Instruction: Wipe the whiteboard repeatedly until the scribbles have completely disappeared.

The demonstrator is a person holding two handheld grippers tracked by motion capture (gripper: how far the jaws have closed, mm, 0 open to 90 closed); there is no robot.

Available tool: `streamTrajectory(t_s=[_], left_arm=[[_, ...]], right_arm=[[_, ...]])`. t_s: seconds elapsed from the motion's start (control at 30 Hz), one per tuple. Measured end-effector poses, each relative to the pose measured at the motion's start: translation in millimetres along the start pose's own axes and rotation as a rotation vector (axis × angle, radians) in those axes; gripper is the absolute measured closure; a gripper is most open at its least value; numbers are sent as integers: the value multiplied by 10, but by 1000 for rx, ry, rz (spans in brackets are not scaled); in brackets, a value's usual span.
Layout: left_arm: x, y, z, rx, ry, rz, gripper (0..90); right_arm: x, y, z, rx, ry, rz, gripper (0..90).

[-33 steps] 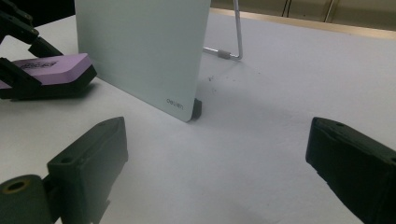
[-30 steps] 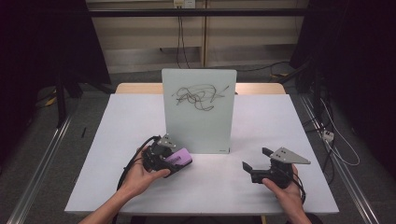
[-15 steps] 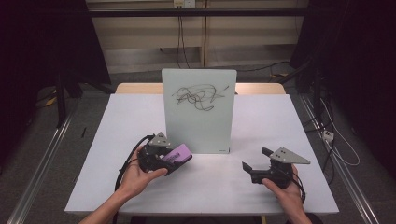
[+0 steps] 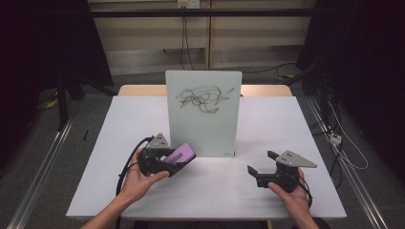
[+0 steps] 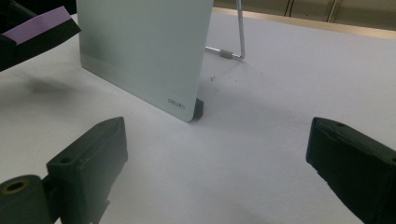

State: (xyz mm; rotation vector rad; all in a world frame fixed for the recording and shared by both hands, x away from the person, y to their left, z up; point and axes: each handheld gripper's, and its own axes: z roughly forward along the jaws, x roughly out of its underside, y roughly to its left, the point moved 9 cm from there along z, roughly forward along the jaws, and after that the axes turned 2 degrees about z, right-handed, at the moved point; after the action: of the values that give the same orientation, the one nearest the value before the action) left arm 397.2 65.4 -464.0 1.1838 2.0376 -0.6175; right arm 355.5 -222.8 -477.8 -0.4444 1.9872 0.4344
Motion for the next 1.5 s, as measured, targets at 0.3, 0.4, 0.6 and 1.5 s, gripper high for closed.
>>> streamTrajectory(t_s=[0.3,0.4,0.6,1.5], left_arm=[[-73,38,-84,-28,-67,-10,411],[-99,57,-114,-50,-85,-8,411],[-167,-13,-147,-66,-89,48,411],[-760,214,-393,-262,-247,139,411]], right_arm=[[1,-16,17,4,2,14,54],[1,-2,6,-2,1,6,54],[12,27,-5,-13,4,-4,54],[18,41,25,-21,17,1,55]])
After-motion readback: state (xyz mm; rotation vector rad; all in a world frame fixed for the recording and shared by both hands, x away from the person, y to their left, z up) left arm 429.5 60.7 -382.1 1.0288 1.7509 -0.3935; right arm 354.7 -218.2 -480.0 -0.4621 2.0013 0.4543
